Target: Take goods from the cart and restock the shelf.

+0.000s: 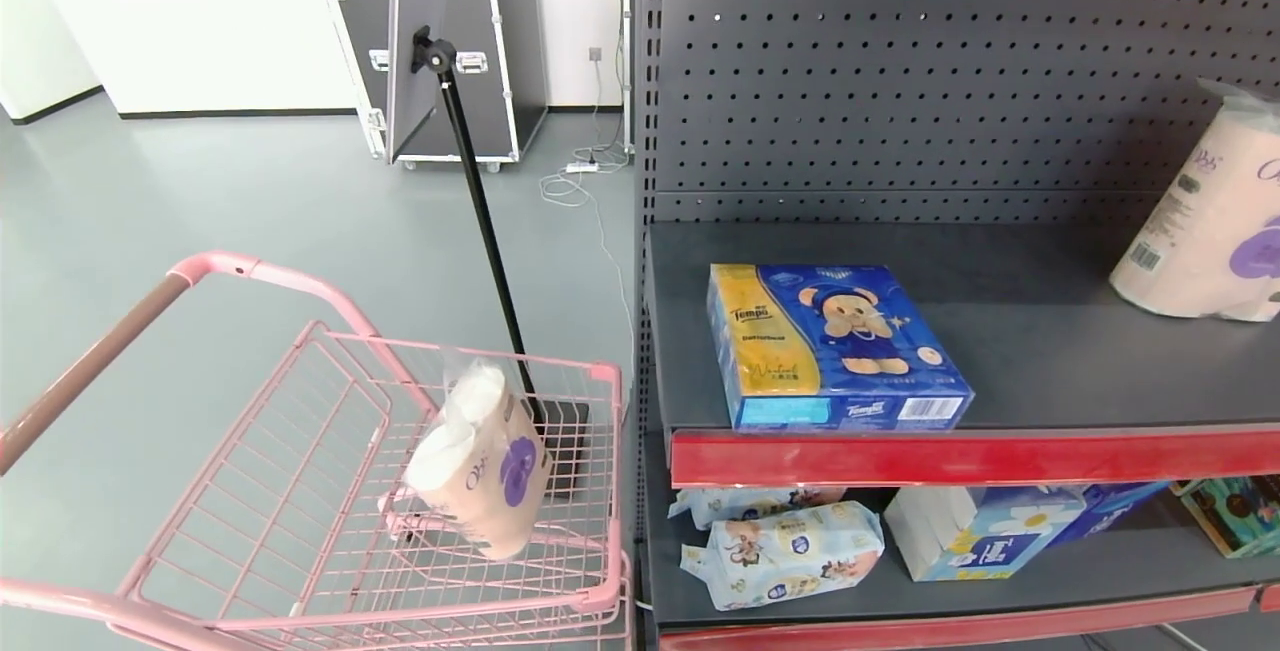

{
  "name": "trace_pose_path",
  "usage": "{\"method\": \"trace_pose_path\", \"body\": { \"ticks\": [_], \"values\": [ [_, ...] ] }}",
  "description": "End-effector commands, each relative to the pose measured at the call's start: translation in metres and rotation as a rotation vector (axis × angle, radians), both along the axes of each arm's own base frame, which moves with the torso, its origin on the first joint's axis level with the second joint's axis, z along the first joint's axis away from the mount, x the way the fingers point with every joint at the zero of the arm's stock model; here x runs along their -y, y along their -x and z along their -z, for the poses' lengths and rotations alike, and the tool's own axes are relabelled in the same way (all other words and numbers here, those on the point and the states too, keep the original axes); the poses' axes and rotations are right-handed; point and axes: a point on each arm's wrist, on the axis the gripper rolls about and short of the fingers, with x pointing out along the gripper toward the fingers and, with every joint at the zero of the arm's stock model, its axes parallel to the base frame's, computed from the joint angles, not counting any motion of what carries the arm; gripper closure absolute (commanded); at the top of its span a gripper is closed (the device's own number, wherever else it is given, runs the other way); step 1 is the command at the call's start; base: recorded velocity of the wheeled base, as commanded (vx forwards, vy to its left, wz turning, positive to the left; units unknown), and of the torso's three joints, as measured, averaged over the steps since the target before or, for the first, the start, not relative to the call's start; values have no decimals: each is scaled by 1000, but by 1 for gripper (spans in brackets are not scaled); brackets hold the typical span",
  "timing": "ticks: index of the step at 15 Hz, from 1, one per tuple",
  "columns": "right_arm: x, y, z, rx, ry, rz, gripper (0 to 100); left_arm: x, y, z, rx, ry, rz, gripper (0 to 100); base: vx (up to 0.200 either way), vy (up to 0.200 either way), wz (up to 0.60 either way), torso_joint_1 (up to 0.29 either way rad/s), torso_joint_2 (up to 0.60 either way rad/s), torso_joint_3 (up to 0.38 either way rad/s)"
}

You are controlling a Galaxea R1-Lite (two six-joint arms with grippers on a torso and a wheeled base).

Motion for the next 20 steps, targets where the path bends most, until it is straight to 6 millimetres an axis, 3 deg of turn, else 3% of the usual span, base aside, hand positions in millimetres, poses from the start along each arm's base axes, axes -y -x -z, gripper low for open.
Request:
{"method": "trace_pose_path", "body": {
  "ticks": [1, 16, 20],
  "values": [
    [0, 0, 0, -1, 0, 1, 0, 0, 0, 0, -2, 0, 0, 0, 0, 0, 0, -144, 388, 246],
    [0, 0, 0, -2, 5, 4, 0, 0, 0, 0, 0, 0, 0, 0, 0, 0, 0, -156, 511, 350],
    [0, 0, 0, -1, 5, 4, 0, 0, -1, -1, -19, -18, 9, 0, 0, 0, 0, -44, 200, 159]
  ]
}}
